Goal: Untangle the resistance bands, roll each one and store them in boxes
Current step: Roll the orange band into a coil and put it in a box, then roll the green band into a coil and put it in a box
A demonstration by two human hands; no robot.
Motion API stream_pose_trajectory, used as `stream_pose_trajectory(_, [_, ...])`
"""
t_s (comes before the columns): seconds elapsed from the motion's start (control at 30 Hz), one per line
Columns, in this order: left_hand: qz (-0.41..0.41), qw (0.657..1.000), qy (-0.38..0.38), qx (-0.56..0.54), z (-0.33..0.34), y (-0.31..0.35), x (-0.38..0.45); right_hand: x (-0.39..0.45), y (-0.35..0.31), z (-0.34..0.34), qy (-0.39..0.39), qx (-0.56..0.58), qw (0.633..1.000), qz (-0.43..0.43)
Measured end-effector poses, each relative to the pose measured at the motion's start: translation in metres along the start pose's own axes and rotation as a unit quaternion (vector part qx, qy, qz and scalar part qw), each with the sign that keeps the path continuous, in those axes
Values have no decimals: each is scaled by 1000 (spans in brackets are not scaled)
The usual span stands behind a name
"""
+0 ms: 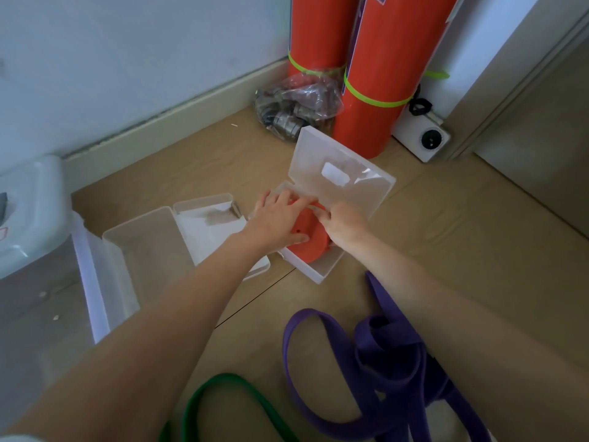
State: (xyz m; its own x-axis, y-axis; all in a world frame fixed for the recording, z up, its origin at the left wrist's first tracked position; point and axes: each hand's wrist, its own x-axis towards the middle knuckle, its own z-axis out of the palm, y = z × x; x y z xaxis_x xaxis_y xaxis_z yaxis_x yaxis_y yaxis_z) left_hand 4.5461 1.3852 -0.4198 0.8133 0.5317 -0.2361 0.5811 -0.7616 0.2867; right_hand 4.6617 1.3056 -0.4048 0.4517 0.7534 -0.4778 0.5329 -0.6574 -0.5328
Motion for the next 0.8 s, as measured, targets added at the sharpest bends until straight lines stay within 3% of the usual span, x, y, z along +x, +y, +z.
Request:
stream_pose_trajectory(0.07, [10,1000,10,21,0,0,-1,-8,5,3,91,-167,980,-50])
stream_pose_trajectory(0.1, [17,999,18,27,1,0,-2,-12,7,5,115,-198,971,-70])
stream_pose_trajectory(0.37, [34,999,-6,34,7,-13,-9,-17,-2,5,64,-265,953,-131])
stream_pose_trajectory(0.43, [17,999,36,20,6,-12,-18,-16,-4,0,55,-259,956,-127])
stream_pose_trajectory(0.53, [25,985,169,-20,12,-15,-44,-21,-5,-4,52,-250,960,-112])
stream_pose_trajectory(0.73, [-33,989,135,-53,16,-11,-88,-53,-2,2,175,-271,936,-140])
stream_pose_trajectory(0.8, [-40,986,152,-63,14,-5,-106,-77,-6,15,146,-214,948,-183])
